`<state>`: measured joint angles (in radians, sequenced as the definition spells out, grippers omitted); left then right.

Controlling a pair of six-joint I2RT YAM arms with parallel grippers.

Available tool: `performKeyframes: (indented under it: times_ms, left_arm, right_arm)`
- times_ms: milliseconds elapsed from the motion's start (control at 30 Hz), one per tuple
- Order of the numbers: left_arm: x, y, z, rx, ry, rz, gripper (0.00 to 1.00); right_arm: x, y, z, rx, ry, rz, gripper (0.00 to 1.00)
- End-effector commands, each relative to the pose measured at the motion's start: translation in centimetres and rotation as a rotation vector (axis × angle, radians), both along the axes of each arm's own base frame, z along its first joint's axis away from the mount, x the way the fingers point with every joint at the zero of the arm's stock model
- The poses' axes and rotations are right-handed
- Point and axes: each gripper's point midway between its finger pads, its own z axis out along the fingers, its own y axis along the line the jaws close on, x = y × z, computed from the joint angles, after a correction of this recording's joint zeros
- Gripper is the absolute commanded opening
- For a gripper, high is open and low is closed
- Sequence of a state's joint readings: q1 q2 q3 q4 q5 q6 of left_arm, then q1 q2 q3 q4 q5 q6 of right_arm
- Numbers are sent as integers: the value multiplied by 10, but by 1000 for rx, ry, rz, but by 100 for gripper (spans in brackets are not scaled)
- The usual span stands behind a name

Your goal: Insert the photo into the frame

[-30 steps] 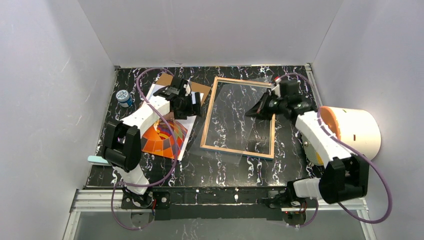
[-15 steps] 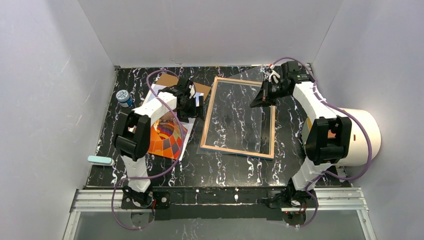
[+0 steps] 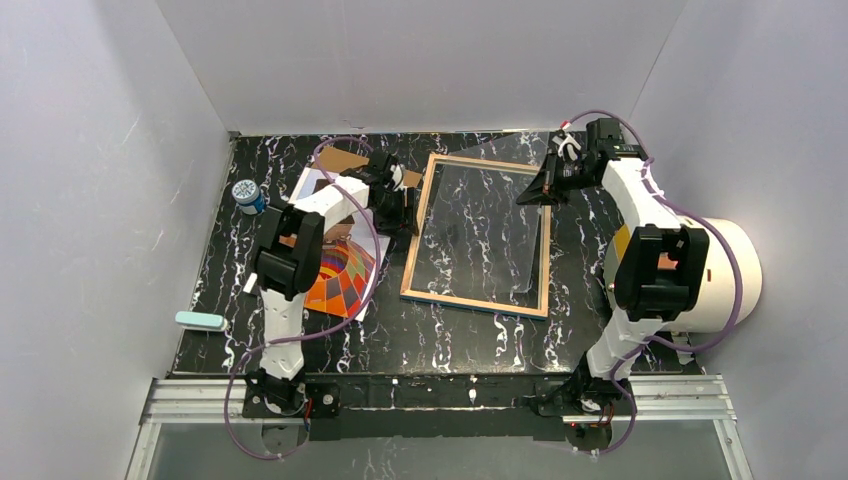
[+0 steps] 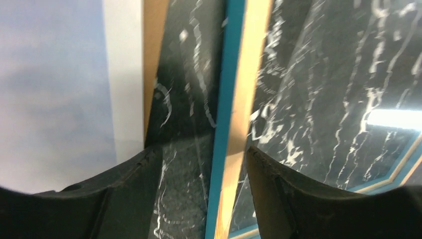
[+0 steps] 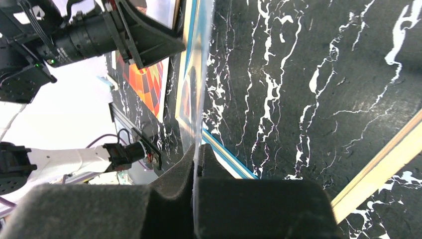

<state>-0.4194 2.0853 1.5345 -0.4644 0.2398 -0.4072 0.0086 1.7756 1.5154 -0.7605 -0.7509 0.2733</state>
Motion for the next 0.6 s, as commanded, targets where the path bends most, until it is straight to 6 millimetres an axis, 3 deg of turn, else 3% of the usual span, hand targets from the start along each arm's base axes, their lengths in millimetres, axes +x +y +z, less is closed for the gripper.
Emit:
performKeyframes:
  times_ms: [0,200,367,567]
  left_arm:
    - [4,-19,-7,-13,-13,-87,57]
    - [10,-2,-21,104,-44,-74,46]
    - [5,9,-31,161,-24,-82,31]
    - [-4,28,-38,284,18,-121,18]
  right_arm:
    - [1,10,6,55,-27,71,1]
    - [5,10,4,61,-36,81,1]
    - [10,9,-9,50,-25,55,13]
    - [14,6,-19,33,-4,27,10]
